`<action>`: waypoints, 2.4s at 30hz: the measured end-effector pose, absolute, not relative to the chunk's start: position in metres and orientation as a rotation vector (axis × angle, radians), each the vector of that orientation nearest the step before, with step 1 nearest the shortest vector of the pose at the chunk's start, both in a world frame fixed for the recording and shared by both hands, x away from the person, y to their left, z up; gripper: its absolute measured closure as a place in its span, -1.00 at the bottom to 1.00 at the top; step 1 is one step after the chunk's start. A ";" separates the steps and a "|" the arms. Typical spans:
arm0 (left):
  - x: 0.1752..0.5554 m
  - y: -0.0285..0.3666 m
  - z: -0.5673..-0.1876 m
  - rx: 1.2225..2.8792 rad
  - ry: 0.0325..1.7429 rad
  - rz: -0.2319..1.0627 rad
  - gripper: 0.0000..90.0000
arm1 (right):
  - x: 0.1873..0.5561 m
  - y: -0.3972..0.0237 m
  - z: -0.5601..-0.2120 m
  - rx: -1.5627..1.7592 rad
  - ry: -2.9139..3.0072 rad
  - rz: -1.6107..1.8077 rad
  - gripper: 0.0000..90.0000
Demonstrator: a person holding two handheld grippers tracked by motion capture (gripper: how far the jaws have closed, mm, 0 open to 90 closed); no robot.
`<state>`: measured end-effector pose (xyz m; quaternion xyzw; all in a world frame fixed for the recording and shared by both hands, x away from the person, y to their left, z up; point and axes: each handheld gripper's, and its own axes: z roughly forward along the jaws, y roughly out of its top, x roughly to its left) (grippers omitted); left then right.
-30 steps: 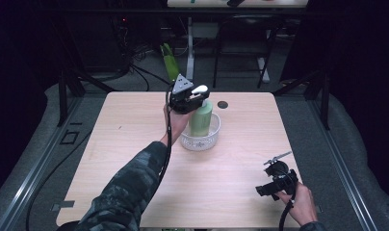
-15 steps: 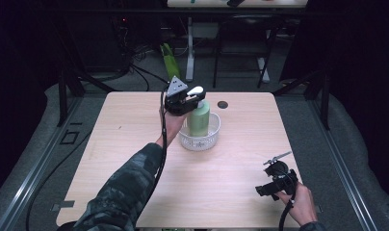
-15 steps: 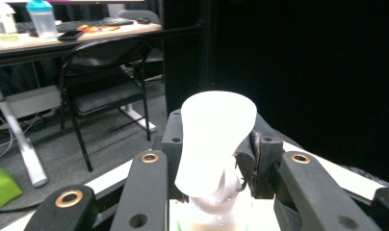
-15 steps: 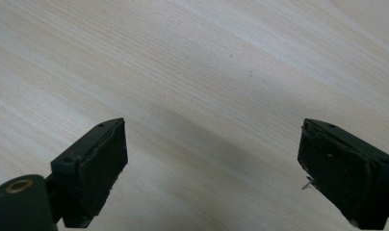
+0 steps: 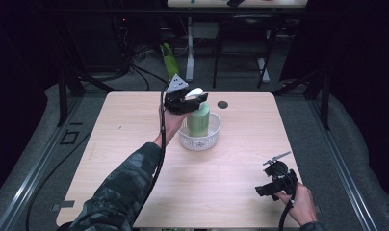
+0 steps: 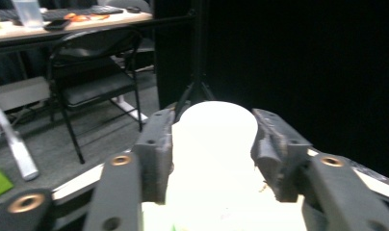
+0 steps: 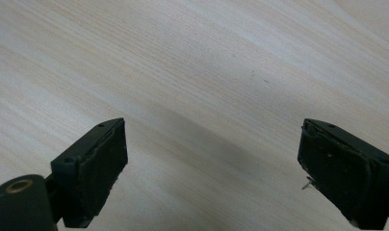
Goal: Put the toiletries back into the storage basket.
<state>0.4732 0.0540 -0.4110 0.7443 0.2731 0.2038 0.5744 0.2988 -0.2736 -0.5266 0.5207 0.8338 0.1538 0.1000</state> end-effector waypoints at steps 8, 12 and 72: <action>0.467 0.058 -0.402 1.806 0.650 0.471 -0.43 | 0.297 -0.273 -0.525 1.538 2.461 0.455 -0.78; 0.462 0.063 -0.398 1.853 0.659 0.464 -0.67 | 0.298 -0.274 -0.525 1.527 2.463 0.449 -0.78; 0.315 0.176 -0.484 2.174 0.916 0.460 -1.00 | 0.299 -0.272 -0.526 1.528 2.443 0.434 -0.78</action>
